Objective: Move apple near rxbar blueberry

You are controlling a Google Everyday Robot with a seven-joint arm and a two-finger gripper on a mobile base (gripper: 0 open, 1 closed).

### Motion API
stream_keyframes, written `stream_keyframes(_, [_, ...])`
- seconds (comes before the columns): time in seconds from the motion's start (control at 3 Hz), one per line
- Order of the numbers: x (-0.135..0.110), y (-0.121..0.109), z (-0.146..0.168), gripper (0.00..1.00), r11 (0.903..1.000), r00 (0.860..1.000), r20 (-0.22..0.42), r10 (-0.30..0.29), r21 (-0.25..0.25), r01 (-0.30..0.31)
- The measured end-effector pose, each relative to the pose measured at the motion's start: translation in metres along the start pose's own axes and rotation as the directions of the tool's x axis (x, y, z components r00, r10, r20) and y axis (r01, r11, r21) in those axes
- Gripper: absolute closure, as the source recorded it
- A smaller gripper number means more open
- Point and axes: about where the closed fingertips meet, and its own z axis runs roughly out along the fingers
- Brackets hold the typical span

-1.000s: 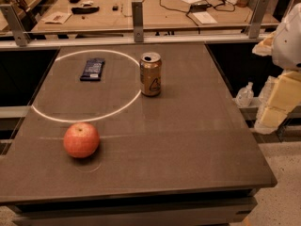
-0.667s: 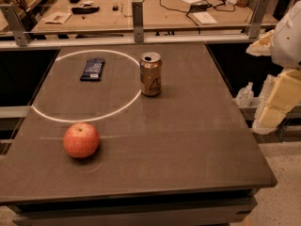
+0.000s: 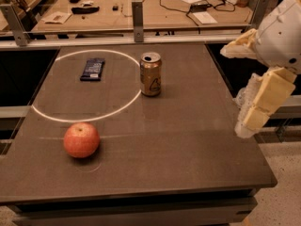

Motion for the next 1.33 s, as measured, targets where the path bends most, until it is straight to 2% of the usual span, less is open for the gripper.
stream_keyframes(0.67, [-0.050, 0.019, 0.026, 0.00, 0.9955, 0.989, 0.143, 0.041, -0.090, -0.028])
stream_keyframes(1.0, [-0.071, 0.032, 0.037, 0.00, 0.9953, 0.971, 0.234, 0.042, -0.095, -0.020])
stream_keyframes(1.33, [-0.094, 0.037, 0.054, 0.00, 0.9952, 0.933, 0.359, 0.006, -0.093, 0.030])
